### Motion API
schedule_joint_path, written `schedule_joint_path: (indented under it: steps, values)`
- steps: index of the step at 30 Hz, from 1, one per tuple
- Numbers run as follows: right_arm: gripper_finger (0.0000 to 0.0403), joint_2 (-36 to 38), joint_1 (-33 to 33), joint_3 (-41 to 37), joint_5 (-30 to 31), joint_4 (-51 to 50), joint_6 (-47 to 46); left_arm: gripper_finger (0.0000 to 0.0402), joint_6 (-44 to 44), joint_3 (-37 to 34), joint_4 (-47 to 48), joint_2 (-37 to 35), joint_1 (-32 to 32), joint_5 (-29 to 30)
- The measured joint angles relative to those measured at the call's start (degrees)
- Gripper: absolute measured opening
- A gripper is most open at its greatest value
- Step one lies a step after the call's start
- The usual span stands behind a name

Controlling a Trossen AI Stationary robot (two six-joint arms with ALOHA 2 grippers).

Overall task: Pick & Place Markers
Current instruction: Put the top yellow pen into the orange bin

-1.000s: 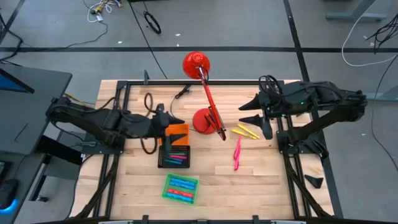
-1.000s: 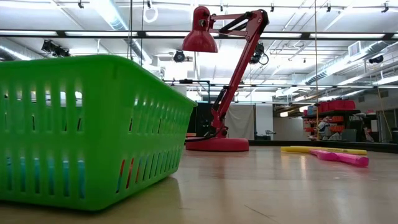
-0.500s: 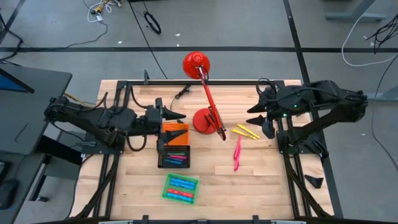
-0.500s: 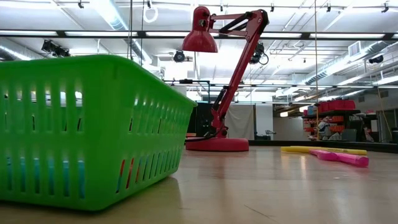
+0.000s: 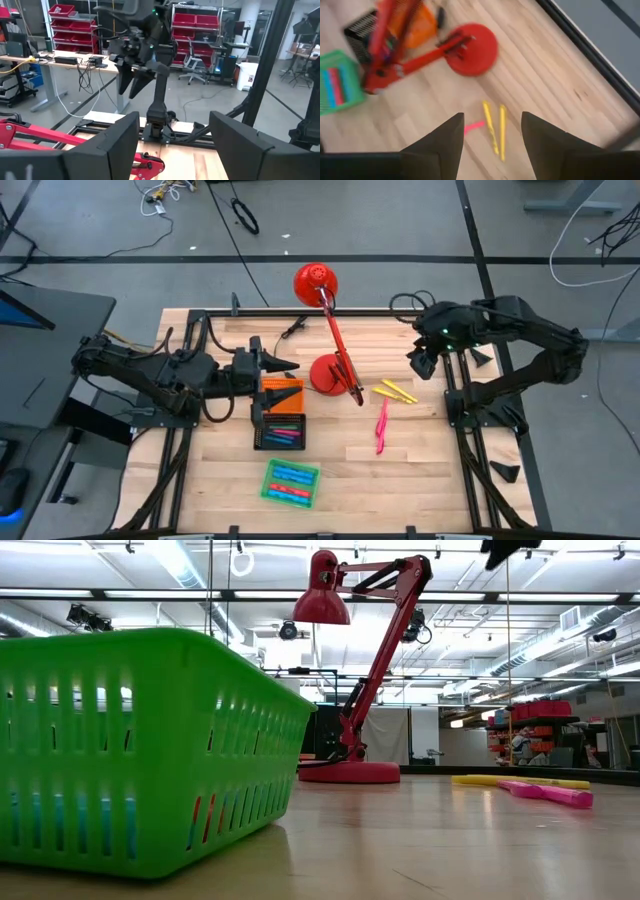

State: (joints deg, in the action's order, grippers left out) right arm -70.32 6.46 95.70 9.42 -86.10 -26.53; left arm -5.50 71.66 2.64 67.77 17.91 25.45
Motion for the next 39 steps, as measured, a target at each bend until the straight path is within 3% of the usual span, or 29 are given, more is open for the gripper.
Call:
schedule_joint_path:
  steps: [12, 20, 39]
  values:
    - [0.0200, -0.8, 11.0, 0.0, -3.1, -3.9, 7.2, 0.0248, -0.3, 0.0, 0.4, 0.0, -0.1, 0.0]
    - [0.0200, -0.7, 13.9, -1.5, -3.5, -3.9, 11.8, 0.0248, -0.3, 0.0, 0.6, 0.0, 0.0, 0.0]
    - [0.0200, 0.6, 14.8, -33.0, -7.0, 14.0, 14.6, 0.0248, -0.3, 0.0, 0.6, 0.0, -0.1, 0.0]
